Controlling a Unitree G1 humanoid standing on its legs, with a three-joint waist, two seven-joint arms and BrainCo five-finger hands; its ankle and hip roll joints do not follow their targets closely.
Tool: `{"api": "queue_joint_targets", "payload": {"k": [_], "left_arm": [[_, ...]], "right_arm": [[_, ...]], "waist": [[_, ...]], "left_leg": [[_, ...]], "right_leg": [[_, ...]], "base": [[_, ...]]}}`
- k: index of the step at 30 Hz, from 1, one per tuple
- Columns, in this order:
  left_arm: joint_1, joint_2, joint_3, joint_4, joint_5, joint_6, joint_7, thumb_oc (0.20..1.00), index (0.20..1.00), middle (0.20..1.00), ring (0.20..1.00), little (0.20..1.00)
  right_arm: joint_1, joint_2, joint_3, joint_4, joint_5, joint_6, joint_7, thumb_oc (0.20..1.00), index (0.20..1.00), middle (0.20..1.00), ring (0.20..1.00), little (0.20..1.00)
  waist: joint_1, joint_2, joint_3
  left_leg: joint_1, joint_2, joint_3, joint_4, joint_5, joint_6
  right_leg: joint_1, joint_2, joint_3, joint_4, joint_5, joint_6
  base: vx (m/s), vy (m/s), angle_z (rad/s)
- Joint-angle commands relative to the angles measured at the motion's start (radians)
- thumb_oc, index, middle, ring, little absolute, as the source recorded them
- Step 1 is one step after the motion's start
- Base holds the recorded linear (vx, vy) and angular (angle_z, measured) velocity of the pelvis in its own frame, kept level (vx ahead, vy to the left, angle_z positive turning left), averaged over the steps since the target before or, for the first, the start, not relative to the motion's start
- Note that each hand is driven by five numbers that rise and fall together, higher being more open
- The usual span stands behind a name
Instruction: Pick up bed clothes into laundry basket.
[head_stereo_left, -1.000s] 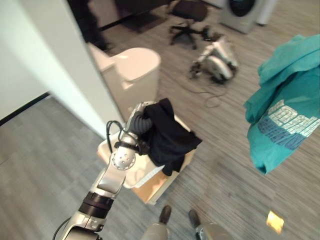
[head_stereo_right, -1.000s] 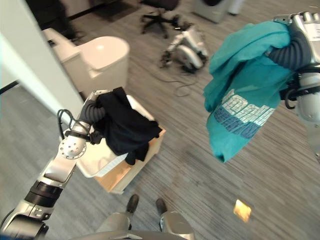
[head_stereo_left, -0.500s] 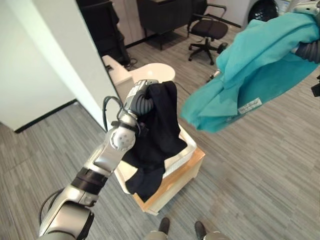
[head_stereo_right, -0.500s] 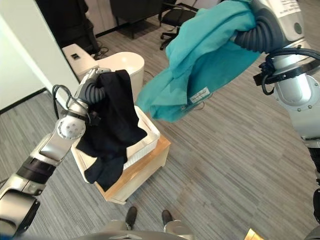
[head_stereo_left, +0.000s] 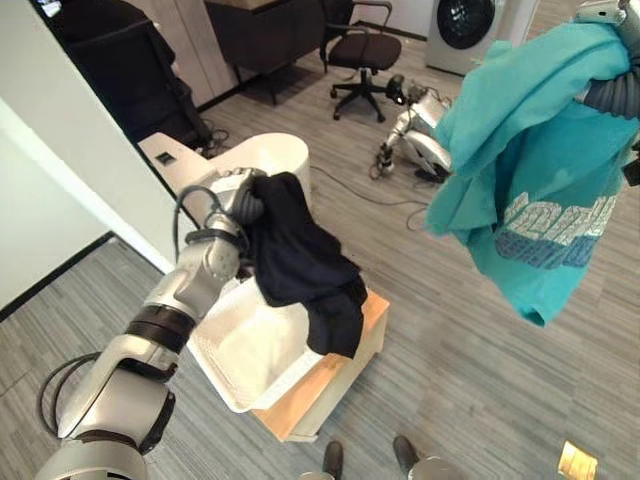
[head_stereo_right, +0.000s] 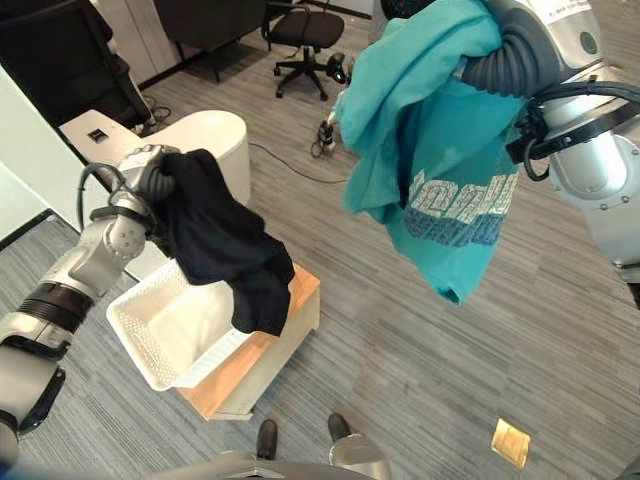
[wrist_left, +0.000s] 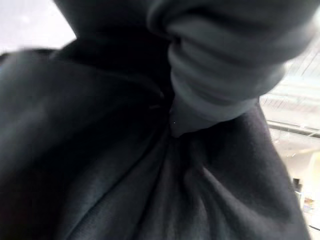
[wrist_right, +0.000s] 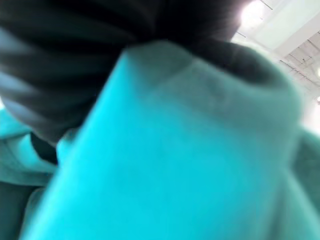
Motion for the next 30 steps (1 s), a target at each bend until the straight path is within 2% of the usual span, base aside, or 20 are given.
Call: {"api": "queue_joint_targets", "payload": {"k": [1,2,4,11,17,18,20,23,30], "left_arm": [[-0.052,0.046,0.025,-0.017,0.072,0.012,0.071,0.2,0.2,0.2,0.2,0.2],[-0.045,0.043,0.036,-0.014,0.079,0.019,0.077,0.2,0.2,0.2,0.2,0.2],[-0.038,0.038,0.052,-0.007,0.077,0.031,0.088,0.2,0.2,0.2,0.2,0.2],[-0.036,0.052,0.071,0.015,0.07,0.044,0.104,0.2,0.2,0.2,0.2,0.2],[-0.044,0.051,0.084,0.077,0.069,0.066,0.134,0.2,0.2,0.2,0.2,0.2],[-0.043,0.051,0.089,0.089,0.063,0.069,0.138,0.2,0.2,0.2,0.2,0.2],[-0.049,0.062,0.107,0.117,0.038,0.07,0.151,0.2,0.2,0.2,0.2,0.2],[-0.072,0.092,0.11,0.149,0.012,0.069,0.161,0.2,0.2,0.2,0.2,0.2],[-0.205,0.18,0.038,0.245,-0.034,0.067,0.166,0.2,0.2,0.2,0.2,0.2]], "right_arm": [[0.046,-0.03,-0.109,-0.032,0.029,-0.009,-0.037,0.2,0.2,0.2,0.2,0.2],[0.063,-0.026,-0.123,-0.035,0.027,-0.009,-0.035,0.2,0.2,0.2,0.2,0.2],[0.092,-0.022,-0.142,-0.042,0.025,-0.006,-0.034,0.2,0.2,0.2,0.2,0.2],[0.09,-0.012,-0.138,-0.058,0.03,-0.004,-0.03,0.2,0.2,0.2,0.2,0.2],[0.073,-0.003,-0.117,-0.066,0.029,-0.006,-0.032,0.2,0.2,0.2,0.2,0.2],[0.073,-0.004,-0.115,-0.071,0.029,-0.007,-0.031,0.2,0.2,0.2,0.2,0.2],[0.076,-0.005,-0.116,-0.079,0.027,-0.009,-0.033,0.2,0.2,0.2,0.2,0.2],[0.075,-0.008,-0.115,-0.084,0.028,-0.009,-0.033,0.2,0.2,0.2,0.2,0.2],[0.0,-0.009,-0.049,-0.079,0.032,-0.009,-0.042,0.2,0.2,0.2,0.2,0.2]], "waist": [[0.041,-0.003,-0.093],[0.043,-0.005,-0.098],[0.048,-0.006,-0.098],[0.049,-0.006,-0.101],[0.047,-0.007,-0.087],[0.047,-0.009,-0.088],[0.046,-0.009,-0.079],[0.047,-0.01,-0.076],[0.04,-0.004,-0.049]], "left_leg": [[-0.003,0.025,0.058,0.005,-0.025,-0.069],[0.002,0.024,0.061,0.005,-0.038,-0.068],[0.001,0.027,0.061,0.005,-0.027,-0.069],[0.01,0.028,0.068,0.005,-0.044,-0.068],[0.002,0.033,0.075,0.005,-0.032,-0.069],[0.005,0.032,0.078,0.005,-0.045,-0.067],[-0.003,0.036,0.083,0.005,-0.031,-0.069],[-0.005,0.037,0.091,0.005,-0.044,-0.067],[-0.033,0.04,0.113,0.005,-0.035,-0.06]], "right_leg": [[0.019,-0.064,-0.08,0.088,-0.104,0.097],[0.025,-0.068,-0.084,0.084,-0.114,0.095],[0.023,-0.067,-0.084,0.086,-0.107,0.097],[0.028,-0.071,-0.084,0.081,-0.12,0.096],[0.011,-0.073,-0.079,0.084,-0.107,0.102],[0.014,-0.075,-0.081,0.081,-0.116,0.102],[0.0,-0.076,-0.079,0.084,-0.103,0.107],[-0.004,-0.08,-0.08,0.082,-0.111,0.11],[-0.046,-0.086,-0.072,0.088,-0.094,0.126]], "base": [[0.09,0.009,-0.03],[0.0,0.0,0.0],[0.02,0.005,-0.04],[0.03,0.007,-0.01],[0.0,0.01,-0.03],[0.03,0.02,-0.14],[-0.01,0.012,-0.13],[0.02,0.006,-0.06],[-0.02,0.017,-0.13]]}}
